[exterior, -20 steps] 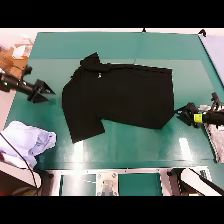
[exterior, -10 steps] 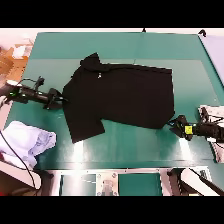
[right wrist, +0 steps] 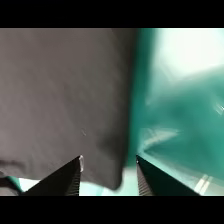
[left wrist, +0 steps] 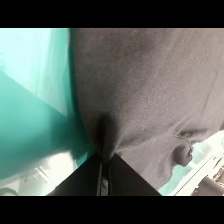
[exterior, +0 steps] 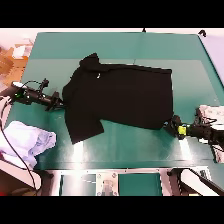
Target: Fold the shirts.
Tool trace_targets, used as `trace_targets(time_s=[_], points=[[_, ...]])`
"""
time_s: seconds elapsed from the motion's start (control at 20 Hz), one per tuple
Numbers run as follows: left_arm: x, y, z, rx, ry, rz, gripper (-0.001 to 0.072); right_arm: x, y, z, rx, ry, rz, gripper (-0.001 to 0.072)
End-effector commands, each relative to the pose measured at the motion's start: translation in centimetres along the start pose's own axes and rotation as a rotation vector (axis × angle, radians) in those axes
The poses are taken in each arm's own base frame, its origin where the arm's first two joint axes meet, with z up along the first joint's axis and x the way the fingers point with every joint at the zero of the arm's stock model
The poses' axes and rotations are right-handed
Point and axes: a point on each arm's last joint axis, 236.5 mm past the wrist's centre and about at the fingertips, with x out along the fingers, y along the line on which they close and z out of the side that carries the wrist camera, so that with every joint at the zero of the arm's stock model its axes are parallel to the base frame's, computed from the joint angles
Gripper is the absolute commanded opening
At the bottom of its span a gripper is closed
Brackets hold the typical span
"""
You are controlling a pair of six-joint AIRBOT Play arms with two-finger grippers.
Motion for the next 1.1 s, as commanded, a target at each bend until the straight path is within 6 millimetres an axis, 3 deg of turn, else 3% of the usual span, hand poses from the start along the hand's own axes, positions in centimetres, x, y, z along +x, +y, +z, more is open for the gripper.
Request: trace_targets(time_s=[0.0,0.1,0.2,0.3,0.4,0.55,0.7,0.75,0.85,0.95,1.05], points=[[-0.5,-0.6,0.3,0.005,-0.017,-0.033,0.0023,1.9,1.2,0.3,-0.013,-0.023,0.012,0.0233],[-0.6,-1.6,0.7,0.026,-0.032,-0.077,0.0023,2.0,1.9,0.7,-0.068,-0.032,0.016,0.0023],[-1.5,-4.4,1.0,0.072,-0.052,-0.161,0.0023,0.7,4.0,1.9,-0.125,-0.037,0.048,0.0022],[-4.3,-8.4,1.4,0.156,-0.111,-0.219,0.0022,-2.7,8.3,3.9,-0.200,-0.062,0.125,0.0022],[-8.9,-13.4,1.7,0.299,-0.219,-0.215,0.0022,-8.8,14.6,5.9,-0.309,-0.121,0.216,0.0022],[-18.7,-25.3,-1.1,0.596,-0.469,-0.251,0.0023,-20.5,24.3,6.7,-0.541,-0.315,0.299,0.0022],[-29.8,-37.6,-8.9,0.938,-0.818,-0.212,0.0023,-33.4,33.3,3.3,-0.796,-0.623,0.350,0.0022],[-33.1,-41.2,-12.7,1.047,-0.948,-0.198,0.0023,-37.1,35.3,1.4,-0.862,-0.718,0.360,0.0022],[-38.3,-46.7,-20.6,1.225,-1.178,-0.168,0.0023,-43.2,38.2,-2.8,-0.977,-0.894,0.367,0.0022],[-41.7,-49.5,-27.2,1.327,-1.358,-0.108,0.0023,-47.4,39.5,-6.3,-1.063,-1.047,0.333,0.0022],[-43.6,-49.9,-30.3,1.325,-1.462,-0.031,0.0023,-50.0,39.7,-8.2,-1.079,-1.166,0.283,0.0023]])
